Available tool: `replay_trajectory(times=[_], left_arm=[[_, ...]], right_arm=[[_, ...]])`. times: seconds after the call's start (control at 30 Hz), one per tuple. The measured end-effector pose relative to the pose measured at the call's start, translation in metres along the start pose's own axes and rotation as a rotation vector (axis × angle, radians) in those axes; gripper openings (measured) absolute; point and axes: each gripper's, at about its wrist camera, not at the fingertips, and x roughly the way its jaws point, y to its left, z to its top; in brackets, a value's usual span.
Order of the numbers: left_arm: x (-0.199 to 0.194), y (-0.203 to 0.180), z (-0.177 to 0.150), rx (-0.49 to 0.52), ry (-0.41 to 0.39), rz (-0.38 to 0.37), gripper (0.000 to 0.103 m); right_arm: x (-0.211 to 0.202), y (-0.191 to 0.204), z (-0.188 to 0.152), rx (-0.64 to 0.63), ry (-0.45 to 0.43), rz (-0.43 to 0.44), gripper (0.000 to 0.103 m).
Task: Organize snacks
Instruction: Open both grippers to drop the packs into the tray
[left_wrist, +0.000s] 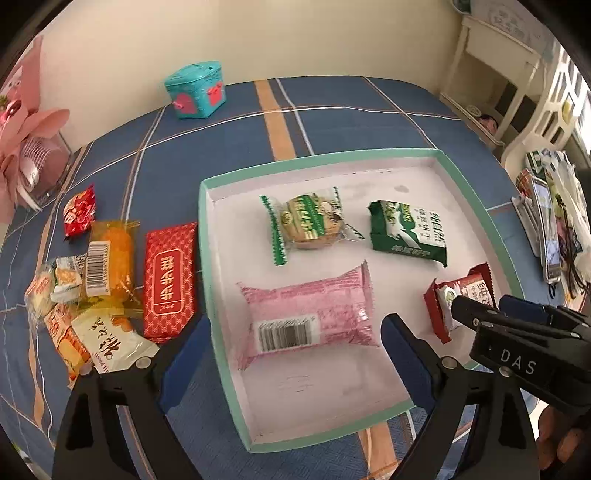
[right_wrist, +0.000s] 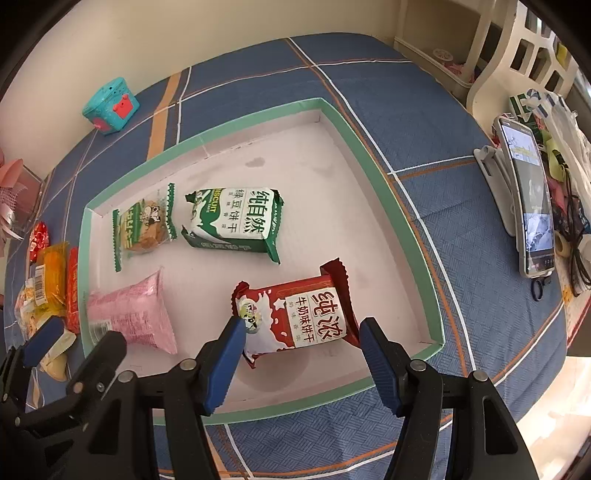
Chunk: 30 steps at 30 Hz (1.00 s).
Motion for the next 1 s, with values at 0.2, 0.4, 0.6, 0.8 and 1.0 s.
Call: replay_trajectory(times=[0.2, 0.4, 0.6, 0.8, 1.0], left_arm=[[-0.008, 0.019, 0.002, -0.079, -0.015, 0.050, 0.094], [-0.014, 0.043, 0.001, -0.158, -0.026, 0.111, 0.094], [-0.015, 0.060, -0.003, -0.208, -0.016, 0.144, 0.094], [-0.006, 0.067, -0.007, -0.219, 0.034, 0.206, 0.094], [-0.003, 0.078, -0.010, -0.253, 0.044, 0.209, 0.094]], right_arm=[[0.000, 0.006, -0.001, -0.012, 0.001, -0.001, 0.068], [0.000, 0.011, -0.002, -0.028, -0.001, -0.004, 0.076], [0.000, 0.017, -0.006, -0.050, -0.009, -0.011, 0.094], [-0.003, 0.023, -0.008, -0.068, -0.021, 0.003, 0.103], [-0.006, 0.025, -0.007, -0.077, -0.039, 0.005, 0.103]])
